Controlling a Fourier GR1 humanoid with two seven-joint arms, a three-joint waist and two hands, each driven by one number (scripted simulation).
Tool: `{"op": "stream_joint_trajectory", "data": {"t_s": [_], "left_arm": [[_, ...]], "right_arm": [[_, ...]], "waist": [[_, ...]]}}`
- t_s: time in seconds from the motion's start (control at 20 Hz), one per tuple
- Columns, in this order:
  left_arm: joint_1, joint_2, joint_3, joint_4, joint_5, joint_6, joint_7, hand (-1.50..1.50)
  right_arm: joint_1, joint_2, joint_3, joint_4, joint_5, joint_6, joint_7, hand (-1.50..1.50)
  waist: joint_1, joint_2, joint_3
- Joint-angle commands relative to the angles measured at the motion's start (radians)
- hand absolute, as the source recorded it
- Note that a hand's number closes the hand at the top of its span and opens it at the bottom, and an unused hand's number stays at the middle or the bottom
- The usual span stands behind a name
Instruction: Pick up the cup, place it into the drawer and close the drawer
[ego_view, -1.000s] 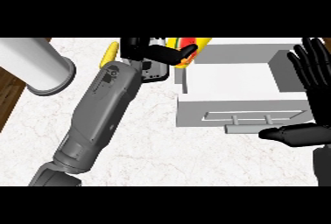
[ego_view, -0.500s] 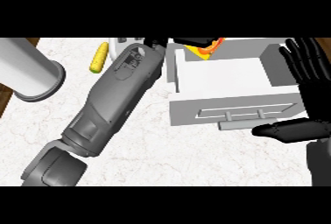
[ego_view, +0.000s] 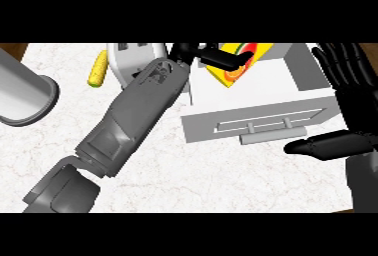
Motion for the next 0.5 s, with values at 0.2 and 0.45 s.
{"op": "stream_joint_trajectory", "data": {"t_s": [0.2,0.45], "left_arm": [[0.07,0.0,-0.092,0.005,0.063,-0.015,-0.036,-1.5],[0.087,0.0,-0.056,-0.057,0.171,-0.009,-0.106,-1.5]], "right_arm": [[-0.074,0.007,0.032,0.017,-0.014,0.02,0.011,-1.5],[-0.074,0.056,0.123,0.021,-0.099,0.115,0.014,-1.5]], "waist": [[-0.064,0.018,-0.001],[-0.066,0.017,-0.002]]}}
